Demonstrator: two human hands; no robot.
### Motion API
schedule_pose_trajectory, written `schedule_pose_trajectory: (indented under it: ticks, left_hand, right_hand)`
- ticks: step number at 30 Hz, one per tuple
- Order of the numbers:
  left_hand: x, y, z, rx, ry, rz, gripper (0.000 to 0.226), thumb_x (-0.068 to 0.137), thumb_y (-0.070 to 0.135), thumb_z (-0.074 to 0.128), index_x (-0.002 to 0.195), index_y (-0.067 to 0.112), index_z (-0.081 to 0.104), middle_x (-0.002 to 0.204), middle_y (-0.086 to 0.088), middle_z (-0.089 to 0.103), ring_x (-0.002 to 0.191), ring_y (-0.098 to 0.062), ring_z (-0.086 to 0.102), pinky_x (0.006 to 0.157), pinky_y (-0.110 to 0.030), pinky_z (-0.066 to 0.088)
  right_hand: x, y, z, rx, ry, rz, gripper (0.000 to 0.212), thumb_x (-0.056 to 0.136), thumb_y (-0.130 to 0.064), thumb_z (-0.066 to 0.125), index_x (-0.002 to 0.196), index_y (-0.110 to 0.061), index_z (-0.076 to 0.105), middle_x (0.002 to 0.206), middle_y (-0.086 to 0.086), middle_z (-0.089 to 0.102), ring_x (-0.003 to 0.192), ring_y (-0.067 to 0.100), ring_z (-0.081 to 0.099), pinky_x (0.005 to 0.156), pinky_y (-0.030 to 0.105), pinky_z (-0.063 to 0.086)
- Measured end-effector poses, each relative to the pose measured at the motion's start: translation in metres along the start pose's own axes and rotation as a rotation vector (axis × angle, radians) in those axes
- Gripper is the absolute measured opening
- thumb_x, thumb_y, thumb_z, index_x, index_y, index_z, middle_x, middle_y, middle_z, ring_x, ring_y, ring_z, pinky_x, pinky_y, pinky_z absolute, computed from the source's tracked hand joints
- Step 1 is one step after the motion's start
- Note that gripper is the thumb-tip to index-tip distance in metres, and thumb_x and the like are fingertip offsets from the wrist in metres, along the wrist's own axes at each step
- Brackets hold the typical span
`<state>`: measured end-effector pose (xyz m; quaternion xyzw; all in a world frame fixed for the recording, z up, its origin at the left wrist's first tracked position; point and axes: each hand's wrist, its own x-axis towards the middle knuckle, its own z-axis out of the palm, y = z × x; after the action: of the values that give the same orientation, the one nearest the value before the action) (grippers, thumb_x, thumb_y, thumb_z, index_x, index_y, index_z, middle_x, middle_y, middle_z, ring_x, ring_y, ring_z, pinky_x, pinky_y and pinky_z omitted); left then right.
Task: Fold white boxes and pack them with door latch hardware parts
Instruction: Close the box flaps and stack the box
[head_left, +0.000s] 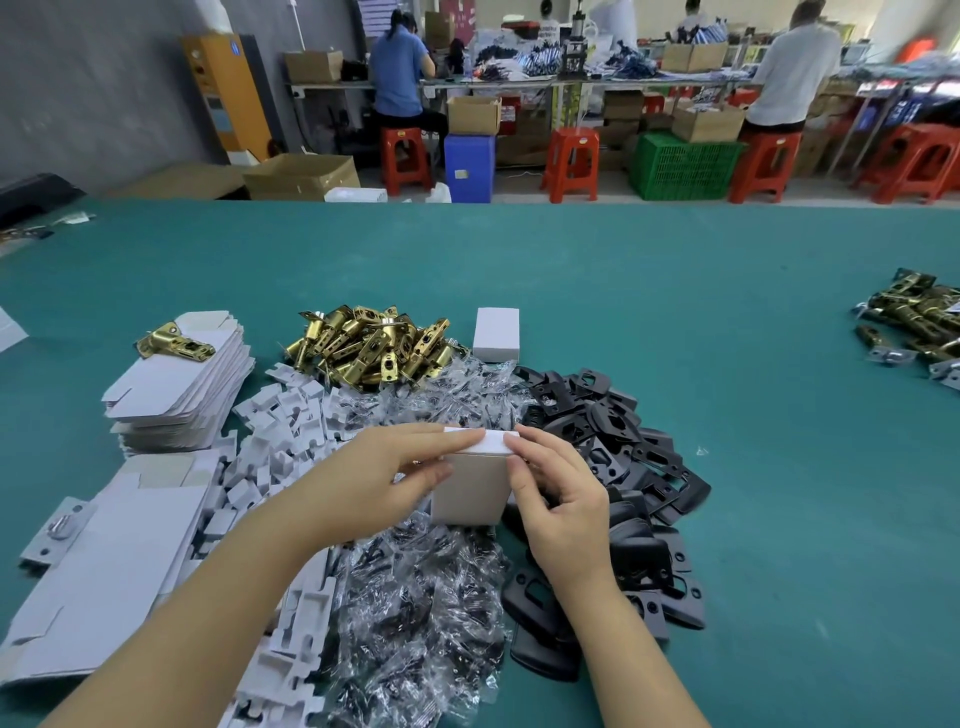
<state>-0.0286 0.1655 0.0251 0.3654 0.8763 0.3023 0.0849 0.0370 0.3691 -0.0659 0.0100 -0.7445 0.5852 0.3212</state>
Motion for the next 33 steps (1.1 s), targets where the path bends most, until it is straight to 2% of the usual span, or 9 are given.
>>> schedule_pose_trajectory:
  ticks: [6, 8, 12, 17, 19, 21, 23, 27, 33]
  left_hand:
    - [-0.001, -0.002, 0.006, 0.111, 0.087, 0.062, 0.046, 0.101, 0.027, 0.06, 0.14, 0.049, 0.05, 0.153, 0.018, 0.043, 0.134, 0.0, 0.045, 0.101, 0.002, 0.026]
    - [-0.003, -0.001, 0.008, 0.241, 0.098, 0.119, 0.045, 0.101, 0.028, 0.058, 0.143, 0.044, 0.051, 0.158, 0.01, 0.04, 0.13, -0.01, 0.053, 0.102, -0.014, 0.04]
    - [-0.004, 0.006, 0.009, 0.425, 0.207, 0.222, 0.041, 0.096, 0.024, 0.069, 0.137, 0.024, 0.065, 0.14, -0.006, 0.062, 0.109, -0.024, 0.069, 0.077, -0.038, 0.061]
    - [0.012, 0.013, 0.011, 0.369, 0.027, -0.032, 0.075, 0.097, 0.05, 0.059, 0.158, 0.047, 0.015, 0.13, 0.016, 0.053, 0.106, -0.008, 0.057, 0.085, -0.028, 0.05]
    - [0.02, 0.013, 0.01, 0.281, -0.047, -0.083, 0.069, 0.096, 0.045, 0.064, 0.155, 0.043, 0.028, 0.128, 0.017, 0.054, 0.108, -0.004, 0.052, 0.089, -0.026, 0.045]
    - [0.024, 0.014, 0.009, 0.21, -0.051, -0.059, 0.041, 0.094, 0.037, 0.068, 0.132, 0.037, 0.052, 0.114, 0.02, 0.058, 0.101, -0.002, 0.052, 0.081, -0.022, 0.042]
    - [0.028, 0.014, 0.009, 0.177, -0.053, -0.051, 0.024, 0.093, 0.034, 0.071, 0.112, 0.037, 0.056, 0.101, 0.023, 0.057, 0.093, -0.001, 0.054, 0.071, -0.018, 0.039]
    - [0.035, 0.014, -0.005, 0.085, -0.05, -0.083, 0.024, 0.09, 0.034, 0.074, 0.112, 0.033, 0.063, 0.1, 0.021, 0.065, 0.085, -0.001, 0.063, 0.063, -0.017, 0.048]
    - [0.077, 0.016, -0.038, -0.15, 0.286, -0.082, 0.024, 0.089, 0.022, 0.075, 0.106, 0.033, 0.063, 0.094, 0.012, 0.068, 0.074, -0.005, 0.069, 0.054, -0.016, 0.052]
  right_hand:
    - [-0.002, -0.002, 0.002, -0.038, -0.027, -0.012, 0.028, 0.093, -0.021, 0.068, 0.12, -0.021, 0.074, 0.128, -0.009, 0.067, 0.124, 0.005, 0.062, 0.1, 0.044, 0.057]
    - [-0.003, -0.002, 0.002, -0.044, -0.023, -0.012, 0.028, 0.092, -0.021, 0.068, 0.119, -0.021, 0.074, 0.127, -0.009, 0.068, 0.124, 0.003, 0.062, 0.099, 0.045, 0.057]
    - [-0.002, -0.001, 0.002, -0.043, -0.02, -0.035, 0.025, 0.093, -0.019, 0.068, 0.117, -0.017, 0.075, 0.124, -0.012, 0.068, 0.12, 0.005, 0.064, 0.096, 0.044, 0.059]
    - [-0.003, -0.002, 0.004, -0.062, -0.027, -0.059, 0.026, 0.094, -0.017, 0.07, 0.118, -0.014, 0.076, 0.125, -0.01, 0.069, 0.121, 0.006, 0.065, 0.098, 0.042, 0.058]
    - [-0.003, -0.004, 0.005, -0.061, -0.017, -0.053, 0.027, 0.095, -0.021, 0.068, 0.121, -0.019, 0.074, 0.125, -0.011, 0.07, 0.12, 0.005, 0.065, 0.098, 0.039, 0.058]
    - [-0.002, -0.009, 0.004, -0.01, 0.014, 0.011, 0.027, 0.098, -0.032, 0.064, 0.124, -0.03, 0.07, 0.122, -0.014, 0.072, 0.115, 0.006, 0.067, 0.093, 0.035, 0.059]
    - [-0.001, -0.013, 0.003, 0.072, 0.061, 0.095, 0.025, 0.098, -0.042, 0.059, 0.121, -0.046, 0.067, 0.115, -0.017, 0.074, 0.111, 0.008, 0.07, 0.09, 0.03, 0.059]
    - [0.001, -0.009, 0.005, 0.102, 0.148, 0.188, 0.024, 0.098, -0.046, 0.054, 0.118, -0.045, 0.066, 0.111, -0.012, 0.074, 0.106, 0.018, 0.071, 0.086, 0.045, 0.061]
    - [0.008, -0.004, 0.012, 0.094, 0.236, 0.279, 0.017, 0.1, -0.041, 0.054, 0.113, -0.045, 0.064, 0.104, -0.015, 0.072, 0.097, 0.012, 0.07, 0.084, 0.036, 0.058]
